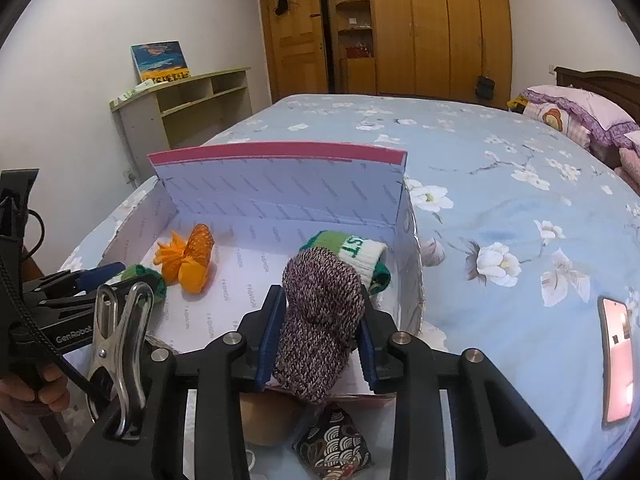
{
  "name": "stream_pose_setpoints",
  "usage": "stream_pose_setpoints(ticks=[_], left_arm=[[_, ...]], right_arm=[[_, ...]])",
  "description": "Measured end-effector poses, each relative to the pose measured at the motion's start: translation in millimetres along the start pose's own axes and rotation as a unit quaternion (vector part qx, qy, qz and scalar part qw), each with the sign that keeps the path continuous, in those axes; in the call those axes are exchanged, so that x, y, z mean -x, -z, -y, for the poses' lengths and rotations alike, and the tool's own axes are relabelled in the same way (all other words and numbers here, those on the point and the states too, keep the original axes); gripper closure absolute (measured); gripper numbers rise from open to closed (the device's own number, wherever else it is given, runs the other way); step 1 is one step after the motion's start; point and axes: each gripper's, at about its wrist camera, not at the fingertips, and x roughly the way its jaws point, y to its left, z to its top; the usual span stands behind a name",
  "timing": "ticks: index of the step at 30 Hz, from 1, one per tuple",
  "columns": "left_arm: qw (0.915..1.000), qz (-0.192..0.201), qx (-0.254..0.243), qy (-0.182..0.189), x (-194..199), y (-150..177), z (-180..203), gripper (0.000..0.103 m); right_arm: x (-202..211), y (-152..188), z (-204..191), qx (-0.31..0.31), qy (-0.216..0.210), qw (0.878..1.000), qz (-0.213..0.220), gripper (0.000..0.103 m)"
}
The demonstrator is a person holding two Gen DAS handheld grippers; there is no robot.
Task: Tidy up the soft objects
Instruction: 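Carry both socks over the box and lower them inside, then open both grippers to release the socks in the box and withdraw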
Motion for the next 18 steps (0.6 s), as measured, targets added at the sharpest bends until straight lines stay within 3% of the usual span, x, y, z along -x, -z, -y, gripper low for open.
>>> stream_pose_setpoints(ticks=[3, 13, 18], left_arm=[[1.0, -0.002, 0.0, -0.002, 0, 0, 0, 0.044], [0.9999, -0.006, 0.013, -0.002, 6, 0, 2, 0.037], [0.9998, -0.006, 0.02, 0.007, 17, -1, 1, 0.033]], right_arm=[[0, 1, 2, -0.002, -0.001, 1.0, -0.002, 0.067], [11, -4, 3, -0.012, 0.005, 1.0, 0.013, 0.043], [22, -5, 2, -0.01, 0.006, 1.0, 0.025, 0.041]])
